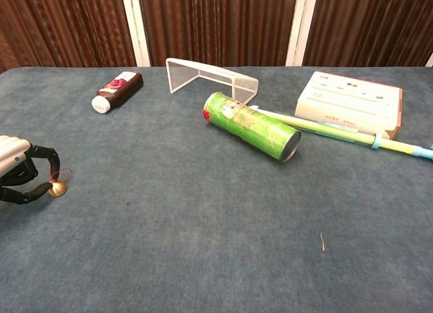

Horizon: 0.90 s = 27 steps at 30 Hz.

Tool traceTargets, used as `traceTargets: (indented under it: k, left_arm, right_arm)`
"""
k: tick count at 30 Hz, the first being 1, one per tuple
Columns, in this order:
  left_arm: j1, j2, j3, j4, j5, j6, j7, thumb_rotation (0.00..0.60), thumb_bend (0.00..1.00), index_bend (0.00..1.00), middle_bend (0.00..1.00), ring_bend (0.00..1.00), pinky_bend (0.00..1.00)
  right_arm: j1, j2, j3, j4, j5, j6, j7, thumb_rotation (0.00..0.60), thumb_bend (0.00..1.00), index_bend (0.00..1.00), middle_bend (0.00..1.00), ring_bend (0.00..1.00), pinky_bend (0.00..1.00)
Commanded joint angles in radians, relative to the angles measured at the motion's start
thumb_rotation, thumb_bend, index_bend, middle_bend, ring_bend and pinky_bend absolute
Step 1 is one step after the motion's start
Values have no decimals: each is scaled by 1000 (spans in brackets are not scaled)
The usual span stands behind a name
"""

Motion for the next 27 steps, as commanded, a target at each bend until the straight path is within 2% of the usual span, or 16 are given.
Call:
traceTargets:
  k: [1, 27]
  left_arm:
    - [0, 0, 1, 0, -1, 2, -2, 600, 428, 546, 1000, 941, 1000]
    - [-4, -2, 13, -7, -8, -2, 6, 600, 430, 582, 1000, 941, 1000]
  right_arm:
    - [0, 0, 0, 0, 1, 0, 0, 600, 181, 0, 0, 0, 0]
    - [1, 1, 0, -2, 4, -3, -4, 600, 181, 0, 0, 0, 0]
